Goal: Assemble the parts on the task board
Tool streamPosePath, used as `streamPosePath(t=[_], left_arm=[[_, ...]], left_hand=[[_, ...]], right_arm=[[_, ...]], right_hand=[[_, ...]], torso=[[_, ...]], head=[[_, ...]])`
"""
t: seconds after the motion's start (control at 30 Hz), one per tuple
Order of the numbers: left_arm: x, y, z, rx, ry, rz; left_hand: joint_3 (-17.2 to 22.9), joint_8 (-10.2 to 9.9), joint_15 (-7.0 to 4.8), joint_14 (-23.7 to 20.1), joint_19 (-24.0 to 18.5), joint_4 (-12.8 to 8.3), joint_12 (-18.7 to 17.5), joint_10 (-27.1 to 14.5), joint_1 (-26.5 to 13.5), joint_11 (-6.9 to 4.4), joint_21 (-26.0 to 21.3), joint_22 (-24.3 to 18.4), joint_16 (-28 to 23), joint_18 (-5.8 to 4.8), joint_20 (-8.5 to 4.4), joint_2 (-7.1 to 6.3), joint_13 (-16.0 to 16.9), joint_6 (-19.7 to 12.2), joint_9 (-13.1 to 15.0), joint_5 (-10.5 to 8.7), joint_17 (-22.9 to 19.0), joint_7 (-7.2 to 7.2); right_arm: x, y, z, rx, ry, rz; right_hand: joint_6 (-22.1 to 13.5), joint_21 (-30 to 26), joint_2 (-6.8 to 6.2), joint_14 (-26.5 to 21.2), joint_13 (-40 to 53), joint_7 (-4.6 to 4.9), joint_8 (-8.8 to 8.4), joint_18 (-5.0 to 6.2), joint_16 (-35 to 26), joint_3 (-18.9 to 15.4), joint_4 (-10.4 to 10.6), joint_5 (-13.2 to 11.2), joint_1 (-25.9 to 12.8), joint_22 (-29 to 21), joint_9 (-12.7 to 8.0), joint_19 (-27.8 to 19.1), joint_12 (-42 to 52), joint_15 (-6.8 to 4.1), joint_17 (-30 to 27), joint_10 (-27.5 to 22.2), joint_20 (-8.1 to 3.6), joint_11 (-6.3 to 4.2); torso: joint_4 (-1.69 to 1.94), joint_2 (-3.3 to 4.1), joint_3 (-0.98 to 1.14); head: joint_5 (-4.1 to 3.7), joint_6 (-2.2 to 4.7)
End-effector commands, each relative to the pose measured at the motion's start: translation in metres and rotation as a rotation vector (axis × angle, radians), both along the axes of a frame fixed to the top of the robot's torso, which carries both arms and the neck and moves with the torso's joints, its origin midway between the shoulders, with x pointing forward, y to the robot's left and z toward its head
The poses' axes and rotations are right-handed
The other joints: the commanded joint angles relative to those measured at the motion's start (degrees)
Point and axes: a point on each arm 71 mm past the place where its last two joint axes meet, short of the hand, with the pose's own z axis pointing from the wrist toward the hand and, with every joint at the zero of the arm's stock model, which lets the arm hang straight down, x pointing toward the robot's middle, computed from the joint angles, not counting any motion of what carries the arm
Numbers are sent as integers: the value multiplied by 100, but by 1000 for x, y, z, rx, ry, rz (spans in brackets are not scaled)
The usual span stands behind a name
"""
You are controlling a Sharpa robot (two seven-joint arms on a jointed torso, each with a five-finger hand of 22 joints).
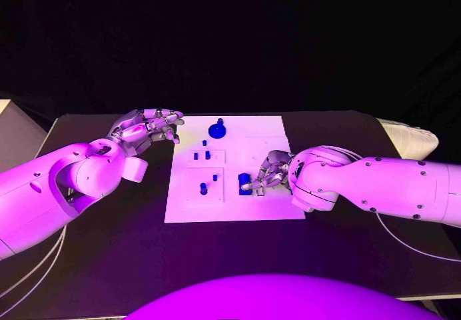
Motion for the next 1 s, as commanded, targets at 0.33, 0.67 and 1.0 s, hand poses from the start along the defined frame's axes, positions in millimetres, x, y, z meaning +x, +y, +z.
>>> streamPosePath(t=[0.33,0.67,1.0], left_arm=[[-1,-3,-1,-7,0,-21],[-1,-4,-1,-9,0,-24],[-1,-4,-1,-8,-1,-23]], left_hand=[[7,25,18,4,49,48,-31,-30,-3,4,-30,-16,-28,75,4,67,-7,-47,-10,5,9,-6],[7,25,18,4,49,48,-31,-30,-3,4,-30,-16,-28,75,4,67,-7,-47,-10,5,9,-6],[5,28,19,4,51,58,-31,-31,-7,5,-35,-19,-27,75,5,74,-7,-48,-11,5,10,-5]], right_arm=[[-7,-5,1,-30,-25,36],[-3,0,-1,-41,-26,39],[-3,7,-3,-45,-23,56]], right_hand=[[57,97,-1,586,916,-16,88,-76,45,83,-7,53,457,1134,-21,390,61,-69,1504,182,-56,-60],[62,130,226,587,949,-25,107,-82,46,133,-12,138,616,1157,-67,399,92,-78,1506,209,-66,-69],[56,131,263,587,956,-28,109,-83,46,117,-20,282,698,1162,-97,401,98,-80,1506,215,-69,-71]], torso=[[0,-3,-11],[3,8,-14],[3,5,-15]], head=[[-15,1],[-11,1],[5,1]])
